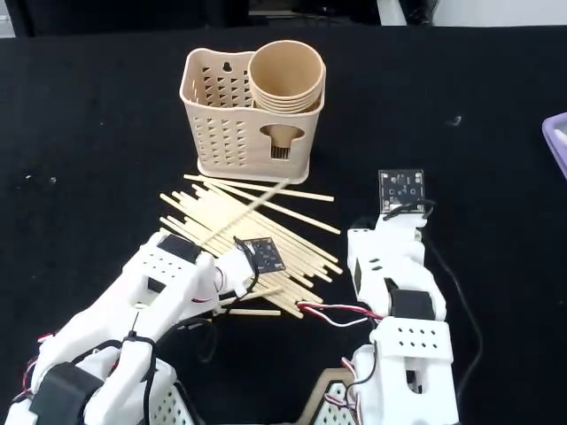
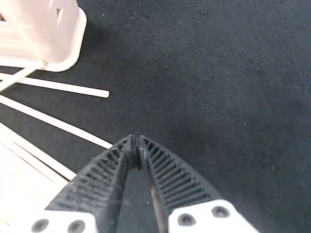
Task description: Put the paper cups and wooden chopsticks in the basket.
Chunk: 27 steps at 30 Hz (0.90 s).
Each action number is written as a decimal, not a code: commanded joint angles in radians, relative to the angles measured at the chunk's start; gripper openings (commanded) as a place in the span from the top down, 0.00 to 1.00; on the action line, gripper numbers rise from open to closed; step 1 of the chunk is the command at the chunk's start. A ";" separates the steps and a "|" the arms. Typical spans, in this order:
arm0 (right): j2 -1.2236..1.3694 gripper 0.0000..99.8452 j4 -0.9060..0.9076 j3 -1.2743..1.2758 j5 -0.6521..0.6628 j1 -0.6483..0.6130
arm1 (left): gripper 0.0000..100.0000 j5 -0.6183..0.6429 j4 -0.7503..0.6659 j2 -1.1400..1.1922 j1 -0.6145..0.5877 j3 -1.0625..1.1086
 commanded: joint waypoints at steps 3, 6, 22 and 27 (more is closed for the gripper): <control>-0.028 0.99 -0.025 -0.005 -0.005 0.012 | 0.97 0.003 0.008 -0.008 0.005 -0.010; -0.028 0.99 -0.025 -0.005 -0.005 0.012 | 0.96 0.003 -0.043 0.002 -0.001 -0.010; -0.028 0.99 -0.025 -0.005 -0.005 0.012 | 0.98 0.006 -0.052 0.000 -0.002 0.007; -0.028 0.99 -0.025 -0.005 -0.005 0.012 | 0.97 0.008 -0.044 -0.009 0.008 0.033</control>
